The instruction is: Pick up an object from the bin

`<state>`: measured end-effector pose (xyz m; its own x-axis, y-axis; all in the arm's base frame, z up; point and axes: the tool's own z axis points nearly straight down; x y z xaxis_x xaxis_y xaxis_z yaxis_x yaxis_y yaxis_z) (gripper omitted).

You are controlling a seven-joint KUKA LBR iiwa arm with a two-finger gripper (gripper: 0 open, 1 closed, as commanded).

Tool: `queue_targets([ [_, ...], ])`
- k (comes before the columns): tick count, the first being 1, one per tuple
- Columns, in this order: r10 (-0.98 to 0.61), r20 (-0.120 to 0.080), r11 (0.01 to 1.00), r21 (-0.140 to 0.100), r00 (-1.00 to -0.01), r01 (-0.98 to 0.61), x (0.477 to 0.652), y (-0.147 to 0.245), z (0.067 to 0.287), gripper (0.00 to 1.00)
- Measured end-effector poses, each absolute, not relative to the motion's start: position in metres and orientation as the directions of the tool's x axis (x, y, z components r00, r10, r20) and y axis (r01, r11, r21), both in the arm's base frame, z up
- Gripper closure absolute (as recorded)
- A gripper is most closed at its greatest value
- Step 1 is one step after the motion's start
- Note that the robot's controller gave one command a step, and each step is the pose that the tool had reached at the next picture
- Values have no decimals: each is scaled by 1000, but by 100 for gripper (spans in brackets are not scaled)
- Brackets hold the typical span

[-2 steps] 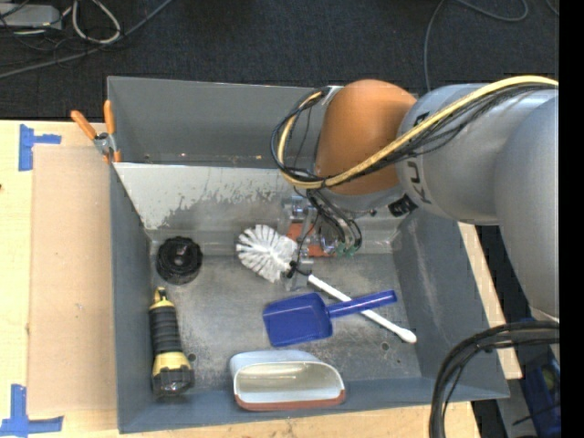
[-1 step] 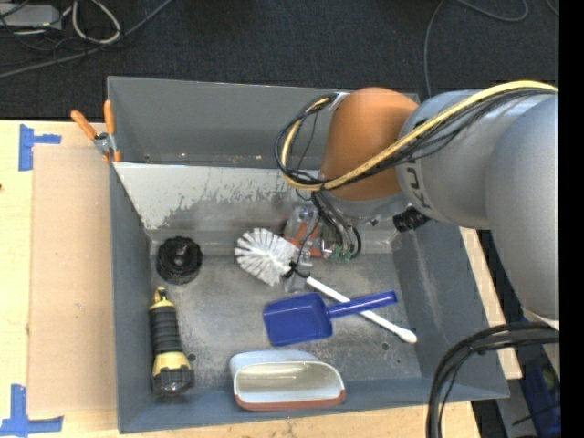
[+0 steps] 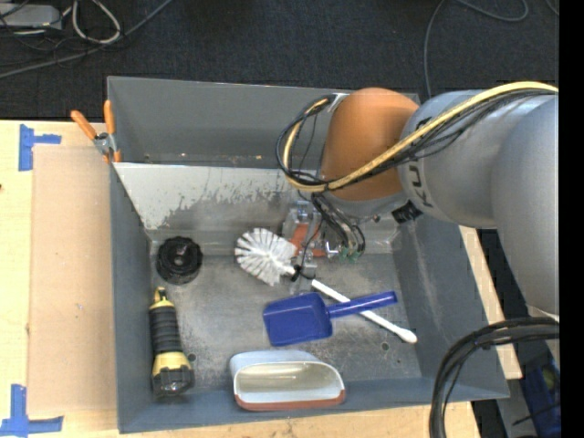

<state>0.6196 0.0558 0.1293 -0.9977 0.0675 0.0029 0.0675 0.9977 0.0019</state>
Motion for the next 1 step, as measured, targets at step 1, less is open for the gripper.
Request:
queue_targets([
  [1,188,4,982,2,-982,188,620,51,122,0],
])
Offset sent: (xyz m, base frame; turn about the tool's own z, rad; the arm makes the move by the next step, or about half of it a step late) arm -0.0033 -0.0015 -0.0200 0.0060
